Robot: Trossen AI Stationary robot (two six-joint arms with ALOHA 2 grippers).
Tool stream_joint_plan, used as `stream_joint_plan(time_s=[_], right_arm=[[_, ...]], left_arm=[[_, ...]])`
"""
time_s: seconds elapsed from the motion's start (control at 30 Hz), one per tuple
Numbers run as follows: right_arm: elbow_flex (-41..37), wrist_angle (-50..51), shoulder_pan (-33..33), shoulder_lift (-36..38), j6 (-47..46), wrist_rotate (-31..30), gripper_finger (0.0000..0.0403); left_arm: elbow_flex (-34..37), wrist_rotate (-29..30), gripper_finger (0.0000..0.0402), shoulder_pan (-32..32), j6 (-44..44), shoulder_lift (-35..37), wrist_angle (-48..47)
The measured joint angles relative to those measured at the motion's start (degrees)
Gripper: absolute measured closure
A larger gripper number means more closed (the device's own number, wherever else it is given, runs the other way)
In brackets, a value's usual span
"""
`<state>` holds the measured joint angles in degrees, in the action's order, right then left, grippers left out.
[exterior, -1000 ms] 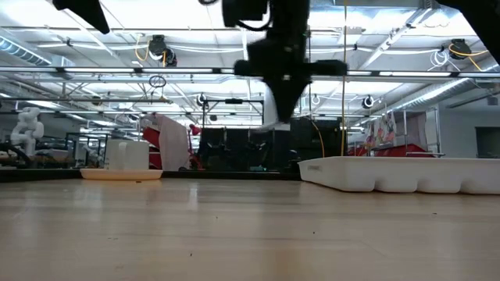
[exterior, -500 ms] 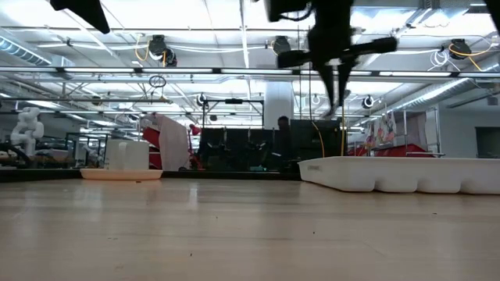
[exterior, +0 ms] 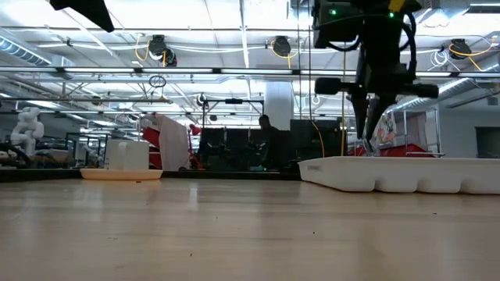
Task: Sort silverware
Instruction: Put the silver knife into the white silverware tray
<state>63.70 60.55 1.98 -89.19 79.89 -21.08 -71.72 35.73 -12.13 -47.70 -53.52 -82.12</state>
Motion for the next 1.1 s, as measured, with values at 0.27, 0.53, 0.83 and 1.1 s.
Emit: stream_joint_plan(time_s=[0.27, 0.53, 0.83, 1.1], right_arm=[[-3.17, -8.74, -0.06, 0.06, 6.05, -0.38, 0.0402], [-3.21, -11.61, 1.82, -3.72, 11.14, 2.38, 0.0402], [-3.14, -13.87, 1.77, -9.14, 12.50, 3.22, 0.0402], [-3.16, -15.11, 2.10, -9.44, 4.40, 3.48, 0.0376]], left_arm=[[0.00, 1.50, 0.0388, -0.01, -0.05, -0.13, 1.25], [0.00, 4.86, 0.0388, 0.05, -0.09, -0.45, 2.13], [0.00, 4.87, 0.0388, 0.05, -0.05, -0.66, 2.20], [0.00, 5.28, 0.0388, 0.05, 0.00, -0.66, 2.18]])
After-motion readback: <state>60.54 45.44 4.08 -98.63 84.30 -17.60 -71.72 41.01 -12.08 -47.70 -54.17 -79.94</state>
